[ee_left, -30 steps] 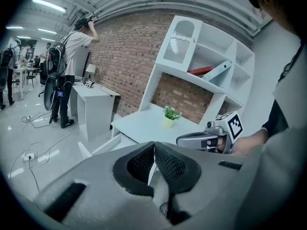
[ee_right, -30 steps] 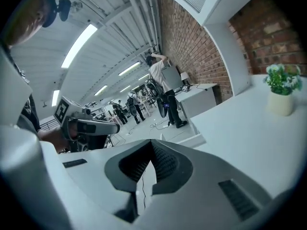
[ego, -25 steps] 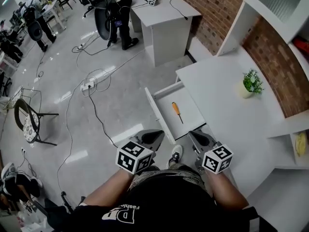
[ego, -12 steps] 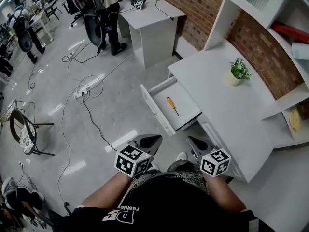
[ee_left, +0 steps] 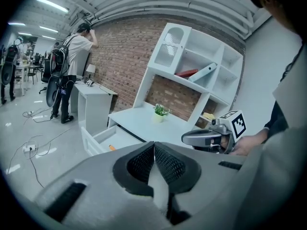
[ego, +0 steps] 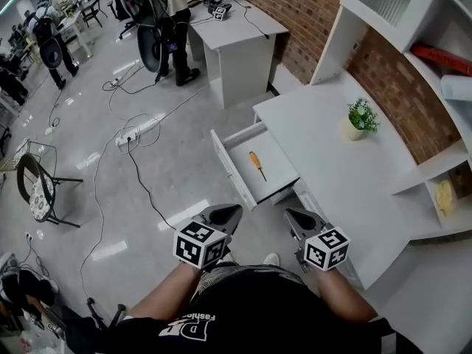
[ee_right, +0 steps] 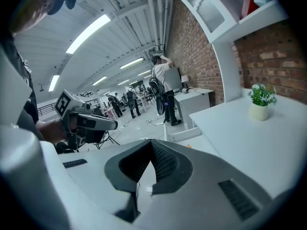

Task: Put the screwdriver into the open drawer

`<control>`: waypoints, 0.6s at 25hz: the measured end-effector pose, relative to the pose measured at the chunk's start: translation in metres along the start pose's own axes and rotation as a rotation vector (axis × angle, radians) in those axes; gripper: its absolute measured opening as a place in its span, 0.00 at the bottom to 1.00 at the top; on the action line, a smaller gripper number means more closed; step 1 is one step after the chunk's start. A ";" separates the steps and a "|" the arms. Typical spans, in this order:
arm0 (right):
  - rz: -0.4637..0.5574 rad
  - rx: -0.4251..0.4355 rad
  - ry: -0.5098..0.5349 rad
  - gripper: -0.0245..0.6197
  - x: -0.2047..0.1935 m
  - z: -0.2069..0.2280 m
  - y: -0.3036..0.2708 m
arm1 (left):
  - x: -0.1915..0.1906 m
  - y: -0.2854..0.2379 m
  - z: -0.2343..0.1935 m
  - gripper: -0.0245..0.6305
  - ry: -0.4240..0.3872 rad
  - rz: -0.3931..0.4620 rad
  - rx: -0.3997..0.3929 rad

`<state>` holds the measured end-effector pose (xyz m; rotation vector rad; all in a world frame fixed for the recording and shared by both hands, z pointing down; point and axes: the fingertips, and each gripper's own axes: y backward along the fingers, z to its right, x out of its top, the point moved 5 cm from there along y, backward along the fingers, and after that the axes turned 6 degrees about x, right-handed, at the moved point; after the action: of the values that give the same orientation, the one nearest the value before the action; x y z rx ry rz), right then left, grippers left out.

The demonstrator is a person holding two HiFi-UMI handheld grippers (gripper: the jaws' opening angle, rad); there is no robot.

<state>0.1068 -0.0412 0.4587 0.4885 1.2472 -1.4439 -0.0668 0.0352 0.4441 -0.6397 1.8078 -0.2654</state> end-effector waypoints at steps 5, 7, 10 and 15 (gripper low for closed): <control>0.005 0.015 0.002 0.04 -0.005 0.006 0.020 | 0.001 -0.010 0.023 0.07 -0.030 -0.005 0.001; 0.004 0.018 0.000 0.04 -0.010 0.008 0.027 | -0.002 -0.013 0.028 0.07 -0.033 -0.012 0.008; -0.001 0.024 -0.010 0.04 -0.017 0.009 0.035 | -0.006 -0.015 0.033 0.07 0.000 -0.027 0.014; 0.004 0.020 -0.005 0.04 -0.018 0.011 0.044 | -0.006 -0.015 0.043 0.07 -0.008 -0.038 0.010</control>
<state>0.1552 -0.0346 0.4597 0.5007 1.2281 -1.4550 -0.0215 0.0319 0.4418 -0.6681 1.7873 -0.2971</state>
